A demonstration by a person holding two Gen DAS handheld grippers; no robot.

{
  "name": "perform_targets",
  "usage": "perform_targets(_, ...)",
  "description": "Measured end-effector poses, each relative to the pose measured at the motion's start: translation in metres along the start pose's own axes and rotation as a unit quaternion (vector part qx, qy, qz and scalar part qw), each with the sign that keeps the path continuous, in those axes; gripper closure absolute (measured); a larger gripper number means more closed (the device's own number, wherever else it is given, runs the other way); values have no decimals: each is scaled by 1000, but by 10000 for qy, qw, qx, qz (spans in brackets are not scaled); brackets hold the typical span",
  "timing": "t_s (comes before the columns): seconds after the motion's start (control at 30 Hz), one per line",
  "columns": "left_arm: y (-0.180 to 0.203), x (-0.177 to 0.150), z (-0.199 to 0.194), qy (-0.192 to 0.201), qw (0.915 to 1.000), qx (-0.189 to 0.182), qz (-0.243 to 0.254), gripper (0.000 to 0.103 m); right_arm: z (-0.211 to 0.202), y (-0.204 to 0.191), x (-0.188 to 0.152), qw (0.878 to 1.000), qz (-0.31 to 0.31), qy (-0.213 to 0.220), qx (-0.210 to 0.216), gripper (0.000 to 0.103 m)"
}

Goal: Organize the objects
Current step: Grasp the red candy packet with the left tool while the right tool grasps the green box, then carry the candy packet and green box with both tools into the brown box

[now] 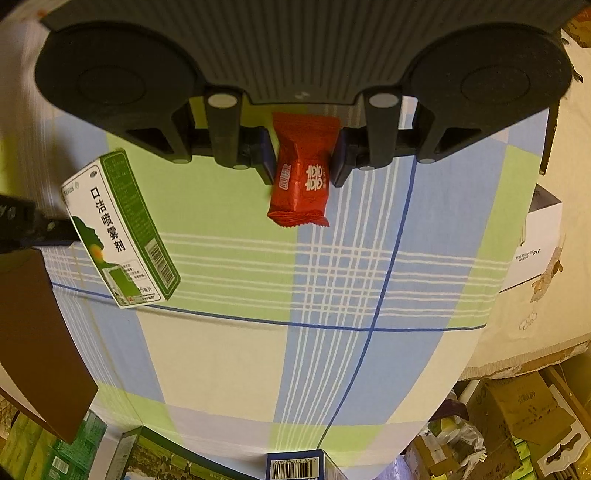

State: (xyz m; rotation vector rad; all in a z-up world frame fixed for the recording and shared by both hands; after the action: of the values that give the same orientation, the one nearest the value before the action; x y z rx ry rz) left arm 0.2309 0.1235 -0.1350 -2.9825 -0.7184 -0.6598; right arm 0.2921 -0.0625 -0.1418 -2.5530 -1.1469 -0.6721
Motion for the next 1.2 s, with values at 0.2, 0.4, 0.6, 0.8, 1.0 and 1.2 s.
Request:
perform_targets(0.2,-1,1,0,-3,10000,3,-96,76,-18,-20,19,9988,71,411,249,33)
perform_targets(0.4,-4,0,-1,-5,9998,-13,-222,74,6,-52,20,9986,-435,168,265,29)
perform_targets(0.6,-10,4,-1,-104,9985,-223,-481,67,30,-61,19,9977,-650,37,201,29)
perform_targets(0.8,-8,3,-2,-86,9988,-158,-448,74,32,-53,12,9973,-703,69,194,47)
perform_targets(1.0,3,-4,-3,-125,9989,-192,-403,76,19,-47,-2,9970,-749,5,191,49)
perform_targets(1.2,18,-17,-8,-207,9990,-316,-258,77,2,-37,-23,9975,-677,-127,178,49)
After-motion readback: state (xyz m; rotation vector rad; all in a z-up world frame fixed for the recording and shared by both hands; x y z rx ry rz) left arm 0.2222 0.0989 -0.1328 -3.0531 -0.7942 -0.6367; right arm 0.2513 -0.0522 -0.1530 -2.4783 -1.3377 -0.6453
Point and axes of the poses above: each gripper's, at about its wrist camera, not at the fingertips, and z roughly the way its jaws point, y to its right, x to its top, the point moved 4 cm from there along z, roughly the way its jaws point, and after that the axes turned 14 degrees about -z, right-handed, at the moved point
